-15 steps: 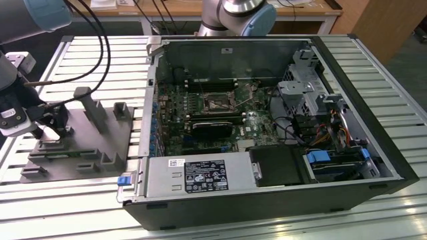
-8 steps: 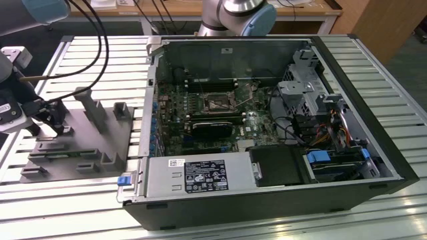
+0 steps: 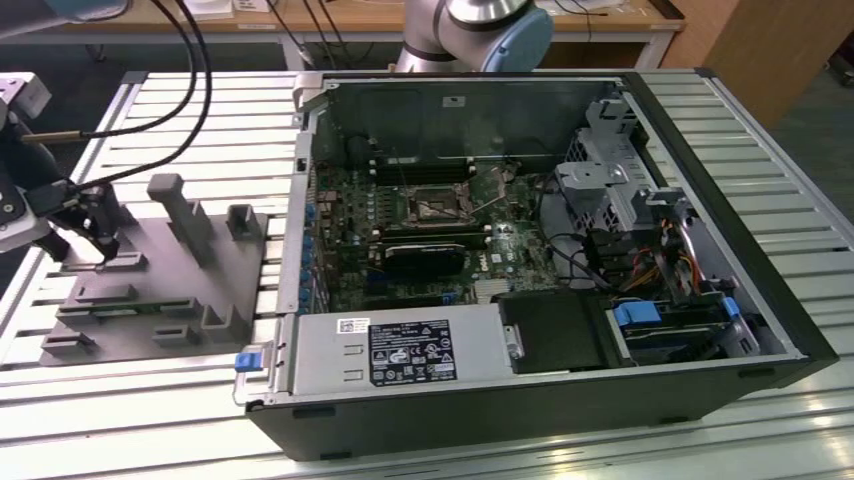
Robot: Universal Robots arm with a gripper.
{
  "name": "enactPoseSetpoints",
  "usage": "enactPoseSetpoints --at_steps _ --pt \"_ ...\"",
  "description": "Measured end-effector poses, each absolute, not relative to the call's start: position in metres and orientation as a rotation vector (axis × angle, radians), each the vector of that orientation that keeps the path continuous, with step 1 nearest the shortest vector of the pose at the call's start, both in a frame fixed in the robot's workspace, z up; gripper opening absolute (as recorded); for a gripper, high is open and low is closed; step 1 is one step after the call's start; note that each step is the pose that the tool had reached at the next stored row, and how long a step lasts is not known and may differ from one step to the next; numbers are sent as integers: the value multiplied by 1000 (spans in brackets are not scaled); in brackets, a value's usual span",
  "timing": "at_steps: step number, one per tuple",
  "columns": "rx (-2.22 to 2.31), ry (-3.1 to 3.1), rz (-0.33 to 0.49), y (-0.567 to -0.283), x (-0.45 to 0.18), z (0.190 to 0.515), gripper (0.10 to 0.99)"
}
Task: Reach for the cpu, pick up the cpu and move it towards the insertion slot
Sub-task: 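Pick up the cpu and move it towards the insertion slot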
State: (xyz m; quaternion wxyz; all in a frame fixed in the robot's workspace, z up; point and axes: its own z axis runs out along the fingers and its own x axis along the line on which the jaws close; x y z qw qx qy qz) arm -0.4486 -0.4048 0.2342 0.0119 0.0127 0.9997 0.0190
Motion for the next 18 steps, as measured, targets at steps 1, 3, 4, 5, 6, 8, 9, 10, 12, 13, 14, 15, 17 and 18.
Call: enactPoseSetpoints --at_steps 1,3,4,5,6,8,9,10,12,13,14,15,17,18 --pt "39 3117 59 -405 -449 237 541" --pt "39 3117 59 -405 -449 243 541" --pt "40 3117 59 -405 -449 246 541" --pt "39 3117 59 -405 -449 249 541" --pt "39 3117 59 -405 -449 252 541" --pt "40 3117 59 -405 -449 258 541" --pt "39 3117 59 -405 -449 262 541" --pt "40 3117 59 -405 -449 265 541" --pt "39 3117 59 -405 -449 272 541" --pt "39 3117 59 -405 -449 275 541" --pt "39 3117 59 -405 -449 278 541" --pt "39 3117 59 -405 -449 281 541" --pt "39 3117 59 -405 -449 287 541" --pt "39 3117 59 -405 -449 290 541"
